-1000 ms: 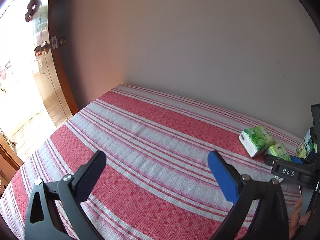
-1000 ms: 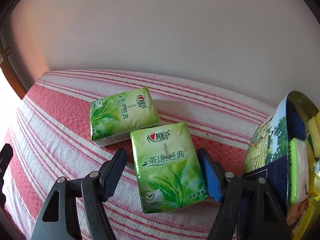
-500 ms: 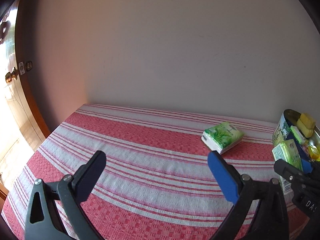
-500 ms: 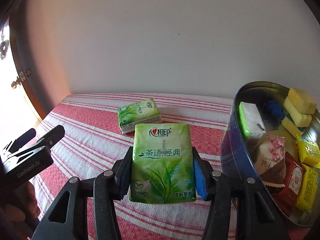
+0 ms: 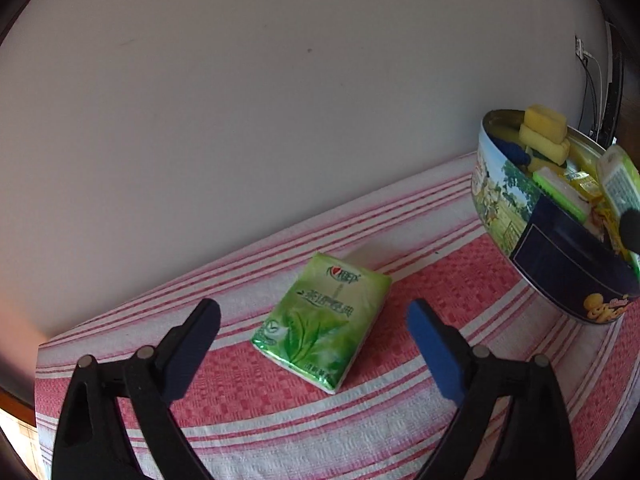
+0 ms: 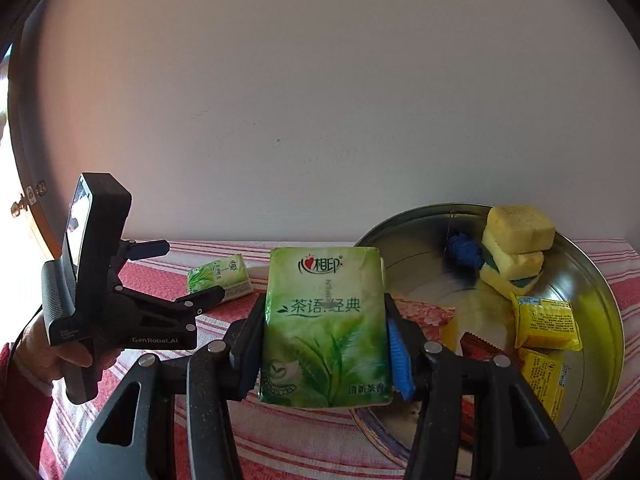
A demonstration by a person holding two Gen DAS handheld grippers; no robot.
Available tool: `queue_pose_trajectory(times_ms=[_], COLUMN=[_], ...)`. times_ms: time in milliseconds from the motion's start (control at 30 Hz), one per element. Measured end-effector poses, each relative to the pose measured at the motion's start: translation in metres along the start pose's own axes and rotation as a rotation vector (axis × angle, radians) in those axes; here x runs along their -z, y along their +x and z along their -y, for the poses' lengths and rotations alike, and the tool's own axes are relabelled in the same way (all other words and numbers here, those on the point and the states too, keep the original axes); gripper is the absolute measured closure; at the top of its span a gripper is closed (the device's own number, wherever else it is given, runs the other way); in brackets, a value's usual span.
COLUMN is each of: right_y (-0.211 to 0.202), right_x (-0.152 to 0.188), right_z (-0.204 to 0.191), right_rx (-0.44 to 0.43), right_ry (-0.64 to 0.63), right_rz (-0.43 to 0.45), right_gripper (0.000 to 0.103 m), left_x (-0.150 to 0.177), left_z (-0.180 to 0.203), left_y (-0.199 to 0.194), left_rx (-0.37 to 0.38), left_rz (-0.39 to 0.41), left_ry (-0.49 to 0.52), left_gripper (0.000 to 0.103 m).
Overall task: Organize objects
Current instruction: 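Grasp a green tissue pack with the right gripper and the other with the left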
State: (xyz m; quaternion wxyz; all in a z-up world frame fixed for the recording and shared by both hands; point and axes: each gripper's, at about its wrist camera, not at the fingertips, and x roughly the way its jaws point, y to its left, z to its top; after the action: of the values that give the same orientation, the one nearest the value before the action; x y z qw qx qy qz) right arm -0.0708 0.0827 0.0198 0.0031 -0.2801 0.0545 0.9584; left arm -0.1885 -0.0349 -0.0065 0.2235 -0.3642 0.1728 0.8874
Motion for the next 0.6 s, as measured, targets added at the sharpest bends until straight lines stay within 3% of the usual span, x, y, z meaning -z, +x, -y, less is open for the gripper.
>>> queue_pose_trajectory(times_ms=[67,133,300,433,600], right_y=[0.005,0.003,0.003,0.004,0.003], right_x=[0.000,-0.002,0.003,0.007,0.014], right_z=[-0.006,-0.004,-0.005,-0.010,-0.010], right_rx=[0.011,0.011,0.004,-0.002,0.007], right_ry=[0.004,0.009,0.012,0.011,0.010], right_rz=[0.009,0.013,-0.002,-0.004,0.028], right_gripper=[0.048,0.048,0.048,0.048,0.048], left_x=[-0.004,-0.005,-0.007,-0.005,0.007], left_z=[0.001,0.000,-0.023,-0.019,-0.003], left_y=[0.017,0.028,0.038,0.030,0.007], left_rx=[0.004,-0.009,0.060,-0.019,-0.176], left_rz=[-0.050,-0.065,-0.106,-0.097,-0.098], left_ry=[0.008,0.002,-0.185,-0.225,-0.306], left_gripper=[0.023,0.023,0.025,0.049,0.051])
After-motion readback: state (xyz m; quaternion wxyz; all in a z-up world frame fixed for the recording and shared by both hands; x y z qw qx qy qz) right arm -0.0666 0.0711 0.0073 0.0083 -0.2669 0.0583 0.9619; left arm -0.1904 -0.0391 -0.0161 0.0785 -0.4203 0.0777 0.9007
